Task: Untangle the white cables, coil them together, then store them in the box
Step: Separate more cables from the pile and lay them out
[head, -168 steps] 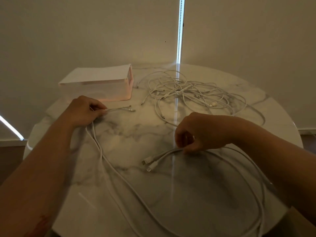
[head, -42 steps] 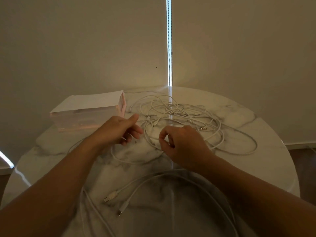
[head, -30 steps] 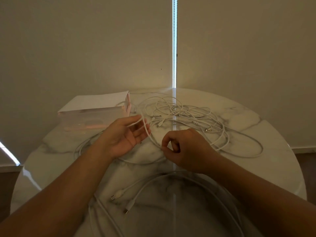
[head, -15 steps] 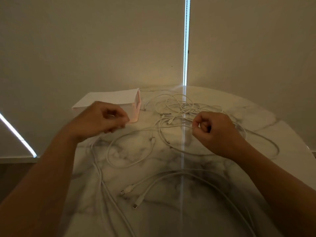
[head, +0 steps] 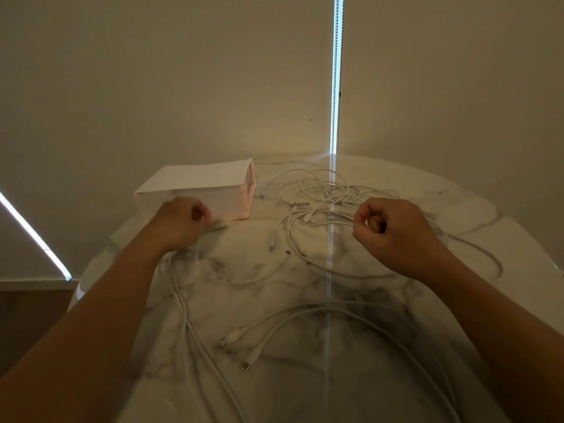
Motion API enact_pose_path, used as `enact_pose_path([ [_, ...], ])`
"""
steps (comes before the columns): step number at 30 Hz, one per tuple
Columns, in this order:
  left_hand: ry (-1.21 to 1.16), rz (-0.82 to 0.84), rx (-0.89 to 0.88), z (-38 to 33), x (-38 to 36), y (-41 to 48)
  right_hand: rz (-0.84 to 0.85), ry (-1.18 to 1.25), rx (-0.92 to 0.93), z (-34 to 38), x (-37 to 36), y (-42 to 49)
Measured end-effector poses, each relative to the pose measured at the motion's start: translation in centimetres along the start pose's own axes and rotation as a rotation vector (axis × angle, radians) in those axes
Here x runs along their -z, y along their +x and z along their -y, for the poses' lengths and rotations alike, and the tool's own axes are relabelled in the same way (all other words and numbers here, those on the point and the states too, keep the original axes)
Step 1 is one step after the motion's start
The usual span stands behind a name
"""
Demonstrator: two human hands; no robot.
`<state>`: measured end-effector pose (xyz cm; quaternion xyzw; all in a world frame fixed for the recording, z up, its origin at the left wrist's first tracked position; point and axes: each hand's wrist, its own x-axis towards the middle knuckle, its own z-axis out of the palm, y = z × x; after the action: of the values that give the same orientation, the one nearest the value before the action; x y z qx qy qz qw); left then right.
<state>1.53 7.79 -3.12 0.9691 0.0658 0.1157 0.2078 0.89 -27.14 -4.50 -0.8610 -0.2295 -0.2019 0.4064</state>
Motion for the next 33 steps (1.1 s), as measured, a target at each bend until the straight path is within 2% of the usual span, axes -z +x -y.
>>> enact_pose_path([
  [1, -0.138, -0.15, -0.013, -0.4, 0.1, 0.1, 0.012, 0.0, -0.001, -0.1, 0.1, 0.0],
  [3, -0.386, -0.292, -0.051, -1.1, 0.3, -0.1, 0.074, -0.01, 0.003, -0.2, 0.2, 0.1],
  [8, -0.708, -0.405, -0.161, 0.5, 1.0, -0.8, 0.268, 0.004, 0.093, -0.3, 0.5, -0.2],
  [12, -0.736, -0.464, -0.232, 2.5, 1.7, -1.7, 0.449, 0.058, 0.127, -0.1, 0.7, -0.2],
  [14, -0.725, -0.385, -0.243, 3.7, 1.7, -2.2, 0.564, 0.068, 0.13, 0.1, 0.8, -0.2],
  [17, -0.747, -0.085, -0.291, 5.8, 2.7, -3.0, 0.703, 0.075, 0.11, 0.4, 1.0, -0.4],
  [20, -0.685, 0.151, -0.199, 6.9, 4.1, -3.1, 0.788, 0.064, 0.095, 0.5, 1.0, -0.5],
  [22, -0.564, 0.135, -0.167, 6.7, 4.3, -2.7, 0.822, 0.044, 0.095, 0.4, 1.0, -0.5],
  [24, -0.395, 0.088, -0.221, 5.1, 3.6, -2.1, 0.84, 0.011, 0.091, 0.4, 0.8, -0.5],
  [27, -0.119, 0.215, -0.344, 2.5, 0.9, -1.8, 0.824, -0.019, 0.107, 0.5, 0.5, -0.7],
  [29, -0.032, 0.297, -0.4, 1.9, -1.2, -1.7, 0.81, -0.027, 0.103, 0.6, 0.4, -0.8],
  [33, 0.064, 0.286, -0.456, 1.1, -2.5, -1.2, 0.797, -0.031, 0.112, 0.5, 0.3, -0.9],
])
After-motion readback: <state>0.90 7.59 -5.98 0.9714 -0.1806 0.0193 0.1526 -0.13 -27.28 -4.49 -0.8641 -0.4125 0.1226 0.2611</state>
